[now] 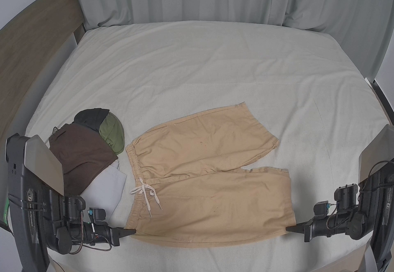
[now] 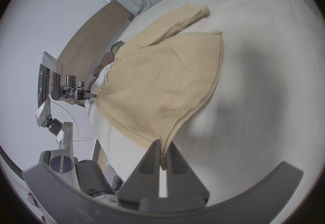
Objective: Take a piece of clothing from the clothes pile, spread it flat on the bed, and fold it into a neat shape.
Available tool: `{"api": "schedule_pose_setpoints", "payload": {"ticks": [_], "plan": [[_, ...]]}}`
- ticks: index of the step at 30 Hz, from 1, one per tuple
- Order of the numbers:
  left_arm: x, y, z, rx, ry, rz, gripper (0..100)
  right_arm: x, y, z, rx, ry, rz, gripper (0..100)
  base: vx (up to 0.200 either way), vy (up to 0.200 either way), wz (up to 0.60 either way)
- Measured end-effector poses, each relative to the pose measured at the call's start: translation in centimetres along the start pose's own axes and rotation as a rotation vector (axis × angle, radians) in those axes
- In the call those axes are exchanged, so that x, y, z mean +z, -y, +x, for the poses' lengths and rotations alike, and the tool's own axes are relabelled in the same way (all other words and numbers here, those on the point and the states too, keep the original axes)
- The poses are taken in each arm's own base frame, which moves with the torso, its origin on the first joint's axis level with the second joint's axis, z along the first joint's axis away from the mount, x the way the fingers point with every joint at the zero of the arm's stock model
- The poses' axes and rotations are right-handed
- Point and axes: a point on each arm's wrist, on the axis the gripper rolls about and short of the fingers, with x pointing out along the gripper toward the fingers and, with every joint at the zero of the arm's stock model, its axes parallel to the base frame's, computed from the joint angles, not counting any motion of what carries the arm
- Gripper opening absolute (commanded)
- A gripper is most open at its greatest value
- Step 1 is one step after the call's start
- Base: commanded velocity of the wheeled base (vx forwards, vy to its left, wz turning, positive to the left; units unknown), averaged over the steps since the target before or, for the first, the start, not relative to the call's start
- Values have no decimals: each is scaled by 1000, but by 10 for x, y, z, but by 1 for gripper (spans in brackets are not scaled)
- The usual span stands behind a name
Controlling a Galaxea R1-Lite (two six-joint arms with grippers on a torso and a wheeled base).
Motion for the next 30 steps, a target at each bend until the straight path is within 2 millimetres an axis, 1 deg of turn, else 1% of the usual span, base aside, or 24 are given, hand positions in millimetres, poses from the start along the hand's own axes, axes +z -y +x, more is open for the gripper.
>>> {"api": "schedule_pose_setpoints", "payload": {"ticks": [6, 12, 18, 30], "plan": [[6, 2, 0, -9, 21, 11, 0, 9, 0, 1, 3, 73, -39, 0, 0, 0, 0], [17, 5, -2, -21, 68, -1, 0, 13, -3, 2, 17, 89, 9, 0, 0, 0, 0], [24, 8, -3, -26, 93, 19, 0, 19, -4, 3, 23, 114, -12, 0, 0, 0, 0], [35, 10, -3, -35, 138, 30, 0, 37, -5, 2, 33, 187, 18, 0, 0, 0, 0]]}}
